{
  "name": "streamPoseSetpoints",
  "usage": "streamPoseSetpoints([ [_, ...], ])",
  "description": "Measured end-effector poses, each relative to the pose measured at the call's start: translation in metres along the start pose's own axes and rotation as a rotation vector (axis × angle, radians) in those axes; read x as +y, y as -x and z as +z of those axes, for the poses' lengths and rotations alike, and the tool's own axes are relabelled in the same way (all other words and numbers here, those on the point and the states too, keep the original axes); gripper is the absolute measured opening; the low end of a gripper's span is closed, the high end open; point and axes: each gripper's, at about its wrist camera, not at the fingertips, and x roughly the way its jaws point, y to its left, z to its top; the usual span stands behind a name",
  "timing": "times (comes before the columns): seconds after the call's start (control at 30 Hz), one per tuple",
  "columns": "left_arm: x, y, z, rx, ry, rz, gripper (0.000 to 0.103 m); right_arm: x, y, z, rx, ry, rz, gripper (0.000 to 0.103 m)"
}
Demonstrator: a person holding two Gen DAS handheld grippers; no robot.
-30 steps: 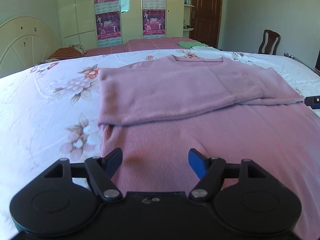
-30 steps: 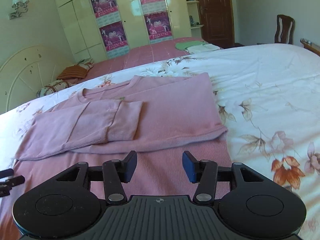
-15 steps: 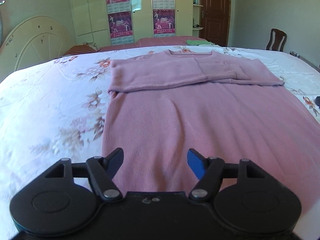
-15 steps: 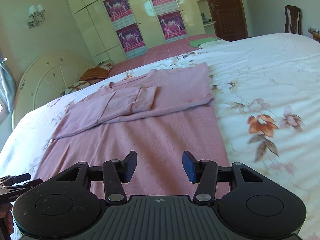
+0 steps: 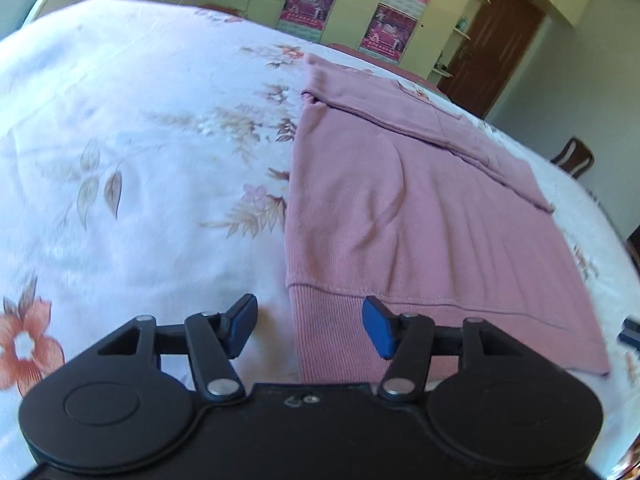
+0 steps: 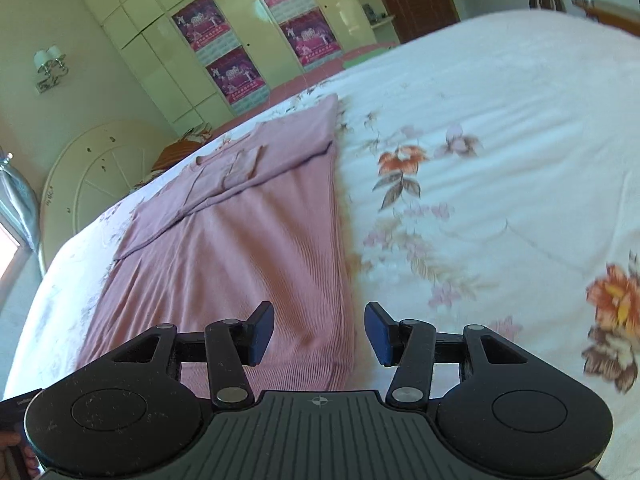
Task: Fold small clothes
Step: 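Open both grippers and lift them off the folded sweatshirt, then grasp the ribbed hem of the sweatshirt with both grippers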
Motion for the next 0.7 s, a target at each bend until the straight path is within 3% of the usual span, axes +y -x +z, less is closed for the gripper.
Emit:
streamPoseSetpoints([
  [0.17, 0.01, -0.004, 0.004, -0.006, 0.019, 0.007, 0.056, -0.016, -0.009, -0.011, 0.041, -0.087, 0.012, 0.05],
  [0.43, 0.022, -0.02, 0.022, 0.03, 0.089, -0.091, 0.059, -0.027, -0.028, -0.012, 0.079, -0.153, 0.057, 0.05],
  [0.7, 0.014, -0.016, 0.008, 0.058, 0.074, -0.152, 0.055, -0.022, -0.035, -0.015, 0.085, -0.177, 0.101, 0.05],
])
